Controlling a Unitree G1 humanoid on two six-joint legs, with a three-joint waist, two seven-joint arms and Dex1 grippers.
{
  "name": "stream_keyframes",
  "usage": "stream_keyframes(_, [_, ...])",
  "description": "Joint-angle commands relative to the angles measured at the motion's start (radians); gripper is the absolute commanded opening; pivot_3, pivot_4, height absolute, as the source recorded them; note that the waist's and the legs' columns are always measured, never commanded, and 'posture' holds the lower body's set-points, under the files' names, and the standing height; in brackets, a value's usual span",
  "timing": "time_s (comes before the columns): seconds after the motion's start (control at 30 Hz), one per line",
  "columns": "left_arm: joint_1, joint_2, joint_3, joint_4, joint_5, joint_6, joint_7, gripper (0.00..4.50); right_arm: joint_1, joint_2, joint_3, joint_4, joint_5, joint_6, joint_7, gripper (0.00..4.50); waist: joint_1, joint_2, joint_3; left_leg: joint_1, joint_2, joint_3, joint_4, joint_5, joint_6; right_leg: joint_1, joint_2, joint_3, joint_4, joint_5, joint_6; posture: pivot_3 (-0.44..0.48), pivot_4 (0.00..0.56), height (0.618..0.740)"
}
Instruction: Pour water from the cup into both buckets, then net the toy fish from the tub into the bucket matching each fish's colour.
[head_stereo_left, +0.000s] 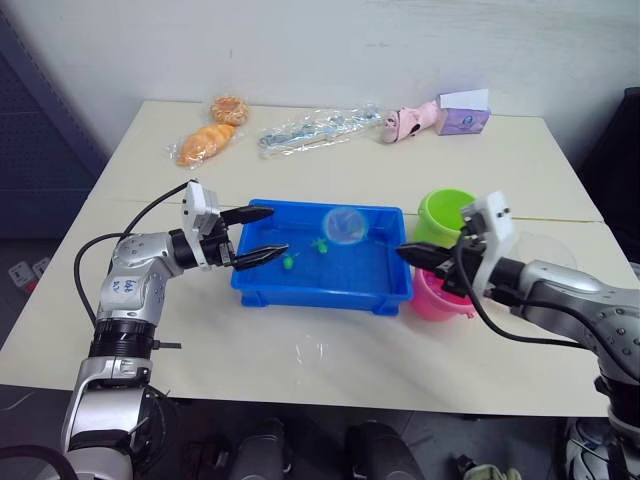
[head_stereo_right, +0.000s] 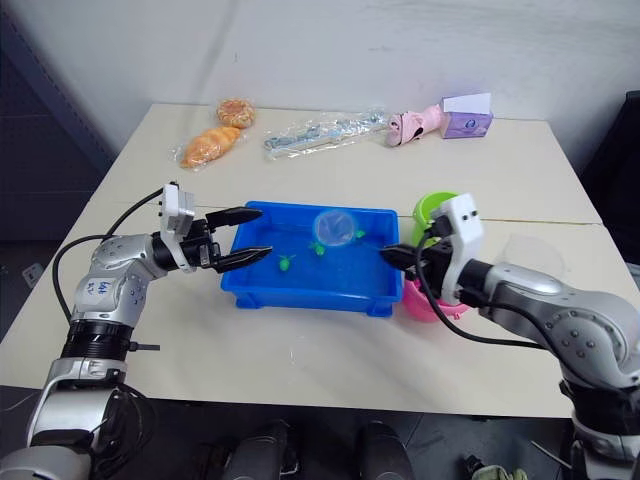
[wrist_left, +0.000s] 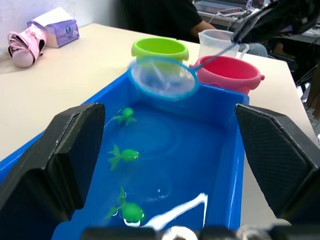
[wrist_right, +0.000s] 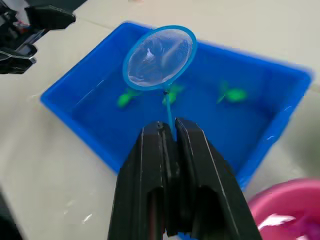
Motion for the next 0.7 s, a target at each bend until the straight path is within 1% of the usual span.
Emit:
stream_keyframes(0.03, [0.011, 0.021, 0.025, -0.033, -0.001, -0.004, 0.005, 4.46, -0.056, 0.012, 0.056, 0.041, 0.144, 0.109, -0.169, 0.00, 0.000, 0.000, 0.000, 0.000, 0.000, 0.000, 0.000, 0.000, 0.000, 0.000, 0.000, 0.000, 0.000, 0.000, 0.000, 0.000, 0.150, 0.740])
stream_keyframes(0.13, [0.027, 0.027, 0.027, -0.050, -0.005, -0.001, 0.007, 4.46, -0.100, 0.054, 0.110, 0.110, 0.186, 0.145, -0.307, 0.00, -0.003, 0.000, 0.000, 0.000, 0.000, 0.000, 0.000, 0.000, 0.000, -0.001, 0.000, 0.000, 0.000, 0.000, 0.000, 0.000, 0.150, 0.740])
stream_keyframes(0.37, [0.050, 0.027, 0.035, -0.065, -0.010, -0.007, 0.008, 4.46, -0.141, 0.076, 0.083, 0.230, 0.220, 0.138, -0.478, 0.00, 0.000, 0.000, 0.000, -0.002, 0.000, 0.001, 0.000, 0.000, 0.001, -0.002, 0.000, 0.000, 0.000, 0.000, 0.000, 0.000, 0.150, 0.740])
stream_keyframes(0.5, [0.062, 0.020, 0.037, -0.076, -0.010, -0.014, 0.011, 4.46, -0.187, 0.090, 0.086, 0.288, 0.213, 0.157, -0.542, 0.00, -0.001, 0.000, 0.000, -0.003, 0.000, 0.001, 0.000, 0.000, 0.001, -0.003, 0.000, 0.000, 0.000, 0.000, 0.000, 0.000, 0.150, 0.740])
stream_keyframes(0.6, [0.069, 0.014, 0.037, -0.088, -0.010, -0.021, 0.016, 4.46, -0.203, 0.118, 0.074, 0.303, 0.155, 0.134, -0.550, 0.00, -0.001, 0.000, 0.000, -0.003, 0.000, 0.001, 0.000, 0.000, 0.001, -0.004, 0.000, 0.000, 0.000, 0.000, 0.000, 0.000, 0.150, 0.740])
stream_keyframes(0.7, [0.075, 0.012, 0.035, -0.104, -0.010, -0.017, 0.022, 4.46, -0.218, 0.150, 0.058, 0.311, 0.079, 0.099, -0.529, 0.00, -0.003, 0.000, 0.000, -0.003, 0.000, 0.002, -0.001, 0.000, 0.001, -0.004, 0.000, 0.000, 0.000, 0.000, 0.000, 0.000, 0.150, 0.740])
